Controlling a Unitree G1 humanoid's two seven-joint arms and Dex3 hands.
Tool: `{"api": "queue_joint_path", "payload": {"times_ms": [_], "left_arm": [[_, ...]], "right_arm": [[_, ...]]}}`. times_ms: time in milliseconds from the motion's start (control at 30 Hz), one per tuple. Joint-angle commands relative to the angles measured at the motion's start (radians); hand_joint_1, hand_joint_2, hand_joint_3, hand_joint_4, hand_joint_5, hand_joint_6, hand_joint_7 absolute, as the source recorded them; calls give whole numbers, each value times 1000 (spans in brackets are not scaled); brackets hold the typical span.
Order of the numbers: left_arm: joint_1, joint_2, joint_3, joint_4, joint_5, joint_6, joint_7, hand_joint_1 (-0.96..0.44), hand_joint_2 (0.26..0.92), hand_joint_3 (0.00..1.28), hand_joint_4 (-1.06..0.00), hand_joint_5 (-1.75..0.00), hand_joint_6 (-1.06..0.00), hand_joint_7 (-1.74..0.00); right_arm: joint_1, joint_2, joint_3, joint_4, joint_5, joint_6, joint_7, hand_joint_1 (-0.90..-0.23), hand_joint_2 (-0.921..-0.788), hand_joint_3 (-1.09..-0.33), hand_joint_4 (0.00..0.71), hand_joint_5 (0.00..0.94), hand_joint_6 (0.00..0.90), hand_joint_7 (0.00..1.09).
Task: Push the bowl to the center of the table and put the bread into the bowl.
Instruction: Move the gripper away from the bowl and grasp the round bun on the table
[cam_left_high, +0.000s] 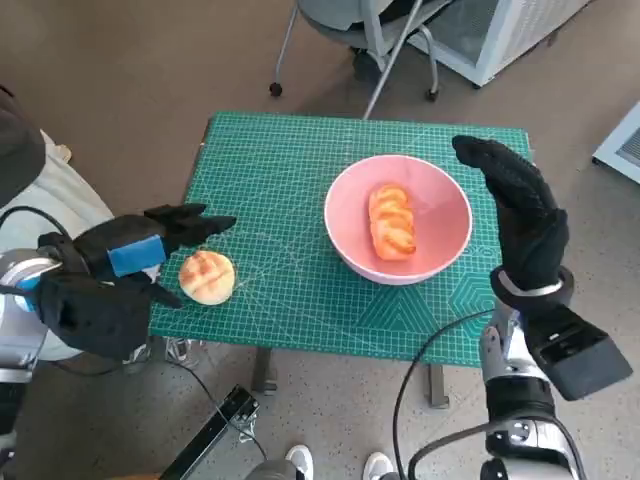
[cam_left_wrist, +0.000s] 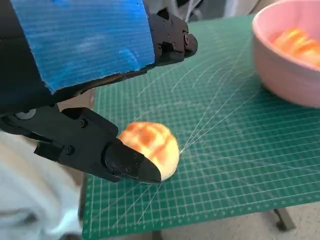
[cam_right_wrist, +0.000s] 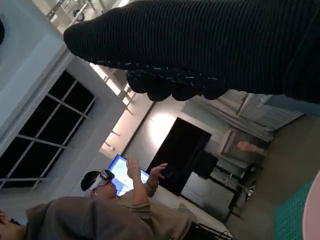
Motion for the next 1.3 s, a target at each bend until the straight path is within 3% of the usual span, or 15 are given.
{"api": "queue_joint_path", "payload": {"times_ms": [33, 333, 533, 667, 900, 1100, 1133, 1167, 1200, 1233, 1300], "left_arm": [[8, -21, -31, 22, 43, 16, 21, -134, 767, 1, -102, -1, -194, -36], [-45, -71, -96, 167, 114, 20, 53, -154, 768, 1, -99, 0, -196, -18], [-99, -121, -143, 305, 167, -7, 107, -177, 772, 3, -99, -2, -195, -11], [-141, -163, -181, 433, 213, -56, 185, -176, 775, 3, -133, -16, -217, -18], [-201, -213, -259, 640, 311, -122, 339, -132, 828, 20, -304, -30, -354, -41], [-245, -232, -324, 756, 390, -142, 454, -54, 903, 46, -560, -95, -615, -139], [-253, -233, -330, 770, 395, -145, 467, -44, 907, 66, -558, -319, -610, -366], [-263, -229, -330, 776, 394, -153, 475, -28, 912, 119, -528, -674, -574, -726], [-272, -227, -331, 783, 393, -159, 481, -18, 915, 131, -552, -888, -557, -919], [-280, -218, -327, 774, 386, -171, 483, -11, 917, 137, -569, -1024, -548, -1042], [-292, -204, -314, 755, 370, -195, 486, -5, 919, 125, -603, -1135, -563, -1115]], "right_arm": [[9, 3, 4, 7, 7, 23, 18, -579, -921, -717, 313, 3, 17, 798], [19, -3, 1, -18, 27, 44, 43, -585, -921, -715, 313, 3, 8, 805], [23, -8, -4, -22, 17, 37, 41, -586, -921, -715, 313, 3, 0, 807], [22, -8, -6, -17, 8, 33, 33, -590, -921, -715, 313, 3, -1, 807], [29, -8, -10, -25, -3, 38, 20, -592, -921, -715, 313, 2, -1, 807], [38, -10, -11, -39, -4, 41, 18, -587, -921, -715, 313, 2, -1, 806], [39, -11, -11, -41, -3, 42, 19, -587, -921, -715, 313, 2, -1, 806], [40, -11, -11, -43, -2, 45, 20, -587, -921, -715, 313, 2, -1, 806], [41, -12, -11, -45, 0, 46, 22, -587, -921, -715, 313, 2, -1, 806], [41, -13, -11, -46, 1, 47, 23, -587, -921, -715, 313, 2, -1, 807], [41, -15, -12, -47, 4, 50, 26, -588, -921, -715, 313, 2, -1, 808]]}}
